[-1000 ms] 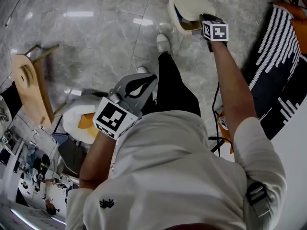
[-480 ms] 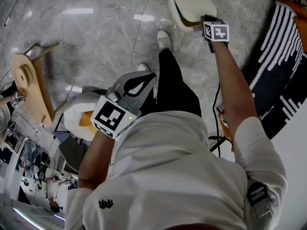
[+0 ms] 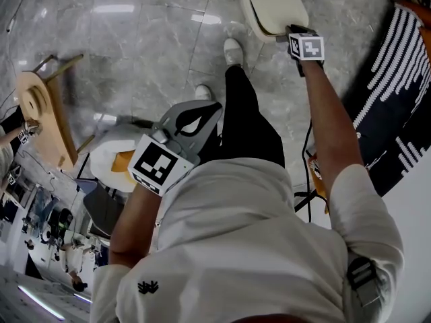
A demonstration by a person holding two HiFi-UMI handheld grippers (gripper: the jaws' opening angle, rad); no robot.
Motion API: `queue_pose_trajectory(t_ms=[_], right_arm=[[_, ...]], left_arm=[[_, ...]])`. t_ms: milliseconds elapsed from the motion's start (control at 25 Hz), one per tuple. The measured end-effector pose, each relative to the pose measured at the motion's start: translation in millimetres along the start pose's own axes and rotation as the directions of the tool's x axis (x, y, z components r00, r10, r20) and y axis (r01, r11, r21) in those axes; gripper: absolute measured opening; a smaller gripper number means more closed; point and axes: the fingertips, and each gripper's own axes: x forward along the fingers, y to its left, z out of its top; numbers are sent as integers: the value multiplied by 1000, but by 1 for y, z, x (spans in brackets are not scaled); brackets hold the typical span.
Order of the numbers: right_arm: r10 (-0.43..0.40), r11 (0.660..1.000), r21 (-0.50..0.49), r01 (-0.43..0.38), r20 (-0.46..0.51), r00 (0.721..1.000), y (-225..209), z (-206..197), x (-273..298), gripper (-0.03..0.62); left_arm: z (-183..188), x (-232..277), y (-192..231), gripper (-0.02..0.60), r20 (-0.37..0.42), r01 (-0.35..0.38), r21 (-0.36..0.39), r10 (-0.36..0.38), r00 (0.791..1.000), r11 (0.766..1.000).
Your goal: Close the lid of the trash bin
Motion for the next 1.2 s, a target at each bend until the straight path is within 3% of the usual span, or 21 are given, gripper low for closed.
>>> queue_pose_trajectory(t_ms=[320, 720, 880, 1200], right_arm=[[16, 1000, 2, -16, -43, 999, -6, -17, 21, 52], [36, 999, -11, -38, -93, 995, -7, -33, 46, 52], [40, 999, -10, -41, -108, 993, -8, -41, 55, 52], [40, 999, -12, -42, -140, 989, -12, -52, 73, 51]], left_arm=[[-3, 12, 5, 57, -21, -9, -35, 9, 1000, 999], [-8, 28, 15, 57, -6, 0, -23, 0, 1000, 1000], [-9, 33, 17, 57, -43, -7, -65, 4, 999, 998], [-9, 43, 26, 57, -56, -3, -77, -1, 998, 997]])
